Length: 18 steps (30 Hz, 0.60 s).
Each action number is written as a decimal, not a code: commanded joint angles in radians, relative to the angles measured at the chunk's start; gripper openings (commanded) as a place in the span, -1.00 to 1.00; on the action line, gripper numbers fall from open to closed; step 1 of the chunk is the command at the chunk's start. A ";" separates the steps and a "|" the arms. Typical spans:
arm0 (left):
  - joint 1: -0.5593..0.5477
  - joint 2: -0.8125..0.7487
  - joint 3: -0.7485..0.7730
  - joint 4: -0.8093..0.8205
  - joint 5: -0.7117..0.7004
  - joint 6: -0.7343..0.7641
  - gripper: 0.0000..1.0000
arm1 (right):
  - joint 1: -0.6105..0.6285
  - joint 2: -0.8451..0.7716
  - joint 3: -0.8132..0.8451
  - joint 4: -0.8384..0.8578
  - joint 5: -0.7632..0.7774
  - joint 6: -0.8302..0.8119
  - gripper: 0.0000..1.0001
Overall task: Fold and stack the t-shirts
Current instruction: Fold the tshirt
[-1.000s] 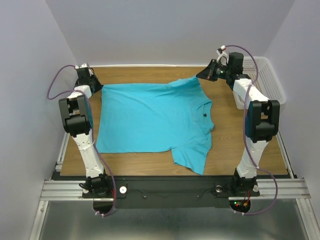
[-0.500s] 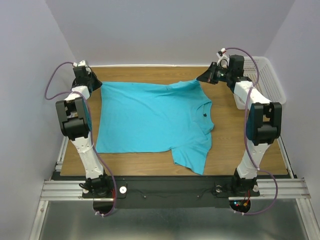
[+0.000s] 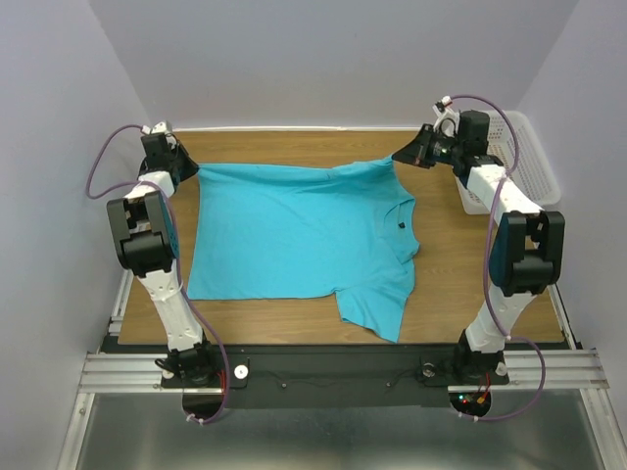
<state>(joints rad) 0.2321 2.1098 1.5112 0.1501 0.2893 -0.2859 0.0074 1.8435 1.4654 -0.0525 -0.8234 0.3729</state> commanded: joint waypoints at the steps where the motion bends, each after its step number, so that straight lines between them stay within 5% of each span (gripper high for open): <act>1: 0.012 -0.093 -0.020 0.039 0.024 0.022 -1.00 | -0.029 -0.062 -0.027 0.029 -0.020 -0.037 -0.99; 18: 0.019 -0.120 -0.082 0.060 0.048 0.045 -1.00 | -0.055 -0.078 -0.111 0.025 -0.036 -0.065 -0.99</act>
<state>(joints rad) 0.2420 2.0651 1.4456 0.1757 0.3264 -0.2619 -0.0399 1.8172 1.3640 -0.0525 -0.8345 0.3290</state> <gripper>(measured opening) 0.015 0.011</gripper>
